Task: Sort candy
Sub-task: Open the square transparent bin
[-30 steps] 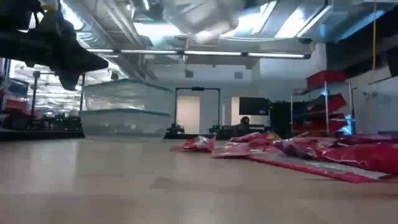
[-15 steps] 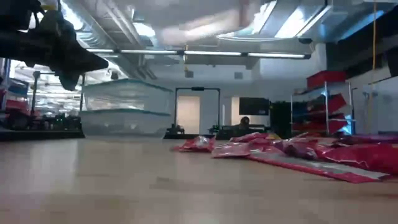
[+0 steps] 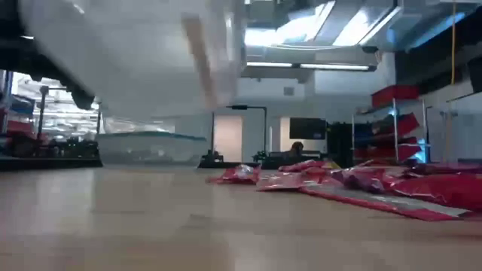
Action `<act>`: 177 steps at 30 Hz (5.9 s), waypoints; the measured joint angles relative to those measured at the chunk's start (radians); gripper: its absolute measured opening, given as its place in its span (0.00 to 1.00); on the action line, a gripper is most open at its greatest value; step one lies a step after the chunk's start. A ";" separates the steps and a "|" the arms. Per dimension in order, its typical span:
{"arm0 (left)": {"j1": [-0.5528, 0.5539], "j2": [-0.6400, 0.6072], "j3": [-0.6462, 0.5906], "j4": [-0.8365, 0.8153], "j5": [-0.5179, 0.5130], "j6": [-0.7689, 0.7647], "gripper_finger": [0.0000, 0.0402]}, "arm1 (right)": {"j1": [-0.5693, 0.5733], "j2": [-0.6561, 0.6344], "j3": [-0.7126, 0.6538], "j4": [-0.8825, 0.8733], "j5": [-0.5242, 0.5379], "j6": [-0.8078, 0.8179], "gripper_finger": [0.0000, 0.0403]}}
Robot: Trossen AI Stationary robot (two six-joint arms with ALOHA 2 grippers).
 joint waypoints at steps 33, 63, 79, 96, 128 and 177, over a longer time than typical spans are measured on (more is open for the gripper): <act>0.001 0.005 -0.003 0.027 -0.009 -0.138 0.00 | 0.007 0.025 0.395 -0.650 0.017 0.454 0.44; -0.561 0.825 0.396 0.239 0.035 -0.126 0.00 | -0.265 -0.029 -0.147 0.097 -0.077 0.651 0.44; -0.765 1.349 0.633 -0.085 -0.232 -0.308 0.00 | -0.185 0.093 0.028 -0.227 -0.019 0.660 0.44; -0.718 1.193 0.654 0.122 -0.403 -0.077 0.00 | 0.019 -0.001 0.132 -0.324 -0.087 0.765 0.44; -0.624 1.627 0.684 0.241 -0.251 -0.285 0.00 | 0.041 0.131 -0.477 0.780 0.165 1.254 0.44; -0.640 1.655 0.660 0.244 -0.370 -0.380 0.00 | -0.039 0.161 -0.473 0.862 0.068 1.100 0.44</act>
